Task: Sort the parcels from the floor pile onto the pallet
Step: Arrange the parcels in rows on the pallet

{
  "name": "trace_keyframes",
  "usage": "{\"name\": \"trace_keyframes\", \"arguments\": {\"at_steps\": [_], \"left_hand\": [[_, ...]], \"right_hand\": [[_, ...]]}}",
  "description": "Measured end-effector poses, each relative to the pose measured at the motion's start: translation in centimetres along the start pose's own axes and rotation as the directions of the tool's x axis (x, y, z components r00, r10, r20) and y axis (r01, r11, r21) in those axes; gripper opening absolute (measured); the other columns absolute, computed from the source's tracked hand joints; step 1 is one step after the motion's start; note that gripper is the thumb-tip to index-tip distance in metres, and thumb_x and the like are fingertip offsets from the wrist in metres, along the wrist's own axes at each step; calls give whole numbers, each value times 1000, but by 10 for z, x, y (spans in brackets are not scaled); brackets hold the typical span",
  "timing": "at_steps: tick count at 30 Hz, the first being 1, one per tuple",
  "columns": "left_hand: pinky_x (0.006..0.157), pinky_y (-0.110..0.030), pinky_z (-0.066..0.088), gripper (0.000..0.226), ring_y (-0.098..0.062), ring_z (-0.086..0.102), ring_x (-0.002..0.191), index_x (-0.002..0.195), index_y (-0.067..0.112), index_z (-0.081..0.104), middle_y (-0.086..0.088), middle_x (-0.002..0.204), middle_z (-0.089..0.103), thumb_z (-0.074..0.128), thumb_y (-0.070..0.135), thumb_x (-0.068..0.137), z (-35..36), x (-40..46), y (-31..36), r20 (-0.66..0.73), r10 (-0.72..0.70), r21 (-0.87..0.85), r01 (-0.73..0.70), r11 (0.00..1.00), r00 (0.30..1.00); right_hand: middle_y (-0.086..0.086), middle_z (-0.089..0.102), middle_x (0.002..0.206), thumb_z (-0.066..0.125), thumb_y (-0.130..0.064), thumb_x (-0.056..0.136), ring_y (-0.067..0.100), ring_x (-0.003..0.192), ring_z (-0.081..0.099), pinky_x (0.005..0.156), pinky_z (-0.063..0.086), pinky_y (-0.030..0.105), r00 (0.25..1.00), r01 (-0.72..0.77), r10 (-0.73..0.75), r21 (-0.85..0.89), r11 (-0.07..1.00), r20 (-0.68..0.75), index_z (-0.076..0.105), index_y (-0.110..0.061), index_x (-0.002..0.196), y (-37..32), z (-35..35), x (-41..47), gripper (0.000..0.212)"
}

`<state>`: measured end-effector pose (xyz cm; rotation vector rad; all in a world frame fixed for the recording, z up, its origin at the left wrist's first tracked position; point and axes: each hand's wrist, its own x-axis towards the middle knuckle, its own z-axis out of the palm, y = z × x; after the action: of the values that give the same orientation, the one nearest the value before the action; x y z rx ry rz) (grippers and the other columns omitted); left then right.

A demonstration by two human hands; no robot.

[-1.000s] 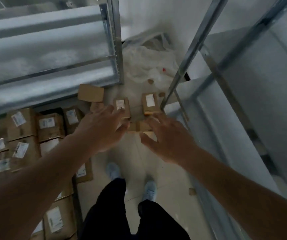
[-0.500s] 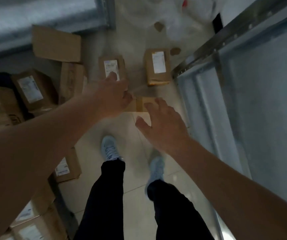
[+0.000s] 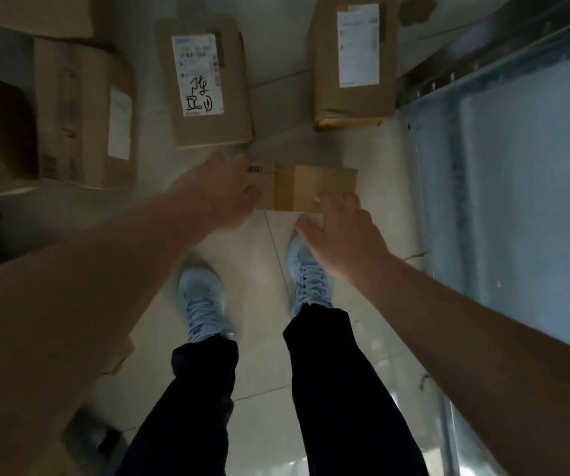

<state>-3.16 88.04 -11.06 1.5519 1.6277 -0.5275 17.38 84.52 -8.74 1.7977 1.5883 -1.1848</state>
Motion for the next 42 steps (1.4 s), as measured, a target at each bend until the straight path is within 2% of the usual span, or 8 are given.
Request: {"name": "trace_keyframes", "arguments": {"at_steps": [8, 13, 18, 23, 29, 36, 40, 42], "left_hand": [[95, -49, 49, 55, -44, 54, 116, 154, 23, 29, -17, 128, 42, 41, 45, 104, 64, 67, 1, 63, -165, -119, 172, 978, 984], [80, -41, 40, 50, -30, 47, 95, 151, 18, 31, -10, 114, 37, 40, 36, 105, 82, 93, -4, 12, -183, -238, 180, 954, 983], [80, -40, 38, 61, -37, 52, 102, 158, 15, 23, -20, 125, 45, 45, 32, 104, 97, 109, -8, -14, -173, -344, 157, 926, 985], [64, -33, 38, 42, -23, 48, 79, 143, 20, 38, -14, 119, 42, 41, 36, 104, 102, 114, -6, -27, -281, -468, 237, 851, 959], [80, -41, 41, 49, -46, 57, 108, 140, 2, 36, -28, 125, 55, 44, 34, 103, 92, 71, -2, -100, -344, -476, 259, 841, 934], [93, -48, 51, 53, -38, 55, 105, 142, 19, 33, -19, 129, 46, 53, 36, 96, 44, 6, -18, -147, -398, -576, 249, 779, 906], [106, -53, 48, 89, -37, 54, 126, 161, 35, 14, -15, 149, 44, 54, 52, 84, -1, -32, -26, -57, -401, -643, 274, 715, 914], [105, -55, 49, 90, -37, 55, 126, 159, 37, 18, -14, 146, 48, 54, 55, 79, -25, -52, -32, -79, -403, -599, 280, 751, 912]], "right_hand": [[16, 34, 152, 48, -56, 101, 40, 128, 48, 105, 46, 50, 998, -47, 50, 92, 995, -36, 35, -26, 157, 43, 27, 75, 64], [17, 32, 150, 51, -55, 99, 43, 129, 46, 96, 39, 44, 988, -136, 147, 199, 970, -41, 33, -31, 156, 61, 51, 108, 65], [9, 43, 133, 54, -53, 98, 31, 109, 56, 89, 45, 38, 982, -161, 186, 335, 928, -43, 42, -29, 144, 73, 59, 131, 53], [4, 47, 121, 55, -50, 98, 9, 86, 52, 82, 43, 35, 959, -175, 263, 504, 846, -109, 47, -27, 122, 71, 59, 136, 34], [12, 51, 119, 50, -37, 100, 18, 84, 53, 69, 42, 35, 908, -91, 352, 712, 697, -229, 29, -20, 112, 58, 53, 86, 30], [12, 59, 131, 50, -50, 102, 24, 106, 61, 80, 48, 36, 895, -165, 408, 715, 680, -181, 40, -15, 143, 36, 24, 33, 54], [8, 54, 124, 45, -55, 102, 21, 101, 56, 69, 39, 32, 905, -163, 397, 737, 656, -153, 57, -21, 130, 13, 8, -2, 46], [7, 56, 123, 44, -57, 101, 22, 102, 58, 69, 40, 33, 899, -162, 417, 778, 607, -138, 54, -23, 122, -2, 1, -21, 41]]}}
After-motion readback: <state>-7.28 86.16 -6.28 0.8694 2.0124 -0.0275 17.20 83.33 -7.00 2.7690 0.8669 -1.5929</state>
